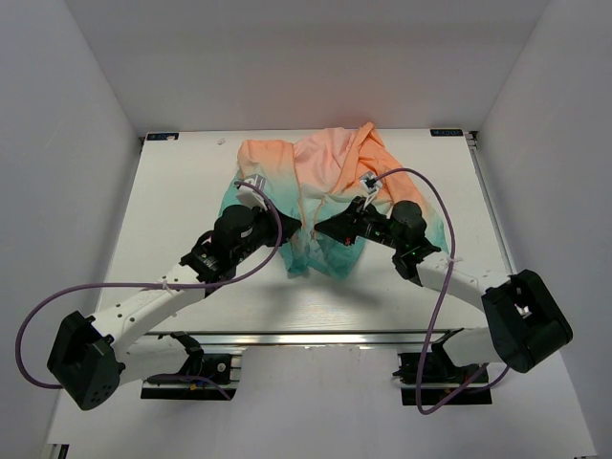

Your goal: Zip up the jacket

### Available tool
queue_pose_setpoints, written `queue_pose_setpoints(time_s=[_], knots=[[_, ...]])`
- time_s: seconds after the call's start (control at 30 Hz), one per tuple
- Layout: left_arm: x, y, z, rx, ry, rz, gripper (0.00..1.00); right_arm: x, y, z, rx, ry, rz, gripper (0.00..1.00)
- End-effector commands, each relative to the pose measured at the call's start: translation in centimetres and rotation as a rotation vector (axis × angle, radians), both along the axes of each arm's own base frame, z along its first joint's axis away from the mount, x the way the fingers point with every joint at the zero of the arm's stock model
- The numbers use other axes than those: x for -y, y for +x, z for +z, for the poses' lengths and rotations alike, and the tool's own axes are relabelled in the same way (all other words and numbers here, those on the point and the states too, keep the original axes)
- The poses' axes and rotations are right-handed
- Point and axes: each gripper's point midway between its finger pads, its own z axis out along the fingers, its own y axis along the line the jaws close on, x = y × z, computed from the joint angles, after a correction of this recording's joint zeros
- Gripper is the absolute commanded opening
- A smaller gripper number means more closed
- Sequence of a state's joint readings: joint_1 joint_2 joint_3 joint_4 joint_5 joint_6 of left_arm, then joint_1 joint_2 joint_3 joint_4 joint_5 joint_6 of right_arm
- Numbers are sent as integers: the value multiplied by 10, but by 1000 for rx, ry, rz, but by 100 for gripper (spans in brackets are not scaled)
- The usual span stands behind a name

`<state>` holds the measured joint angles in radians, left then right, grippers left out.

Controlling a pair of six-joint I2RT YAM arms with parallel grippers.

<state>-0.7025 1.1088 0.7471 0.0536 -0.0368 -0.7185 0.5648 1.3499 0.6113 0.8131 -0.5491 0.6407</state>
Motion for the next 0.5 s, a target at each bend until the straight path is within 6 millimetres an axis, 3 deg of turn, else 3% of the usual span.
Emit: queue_pose_setpoints(time_s=[0.0, 0.47], knots=[[6, 2, 23, 49, -49, -16, 0, -6, -1, 19, 49, 46, 43, 0], [10, 3, 17, 35, -52, -24, 0, -9, 2, 27, 57, 79, 46, 0]])
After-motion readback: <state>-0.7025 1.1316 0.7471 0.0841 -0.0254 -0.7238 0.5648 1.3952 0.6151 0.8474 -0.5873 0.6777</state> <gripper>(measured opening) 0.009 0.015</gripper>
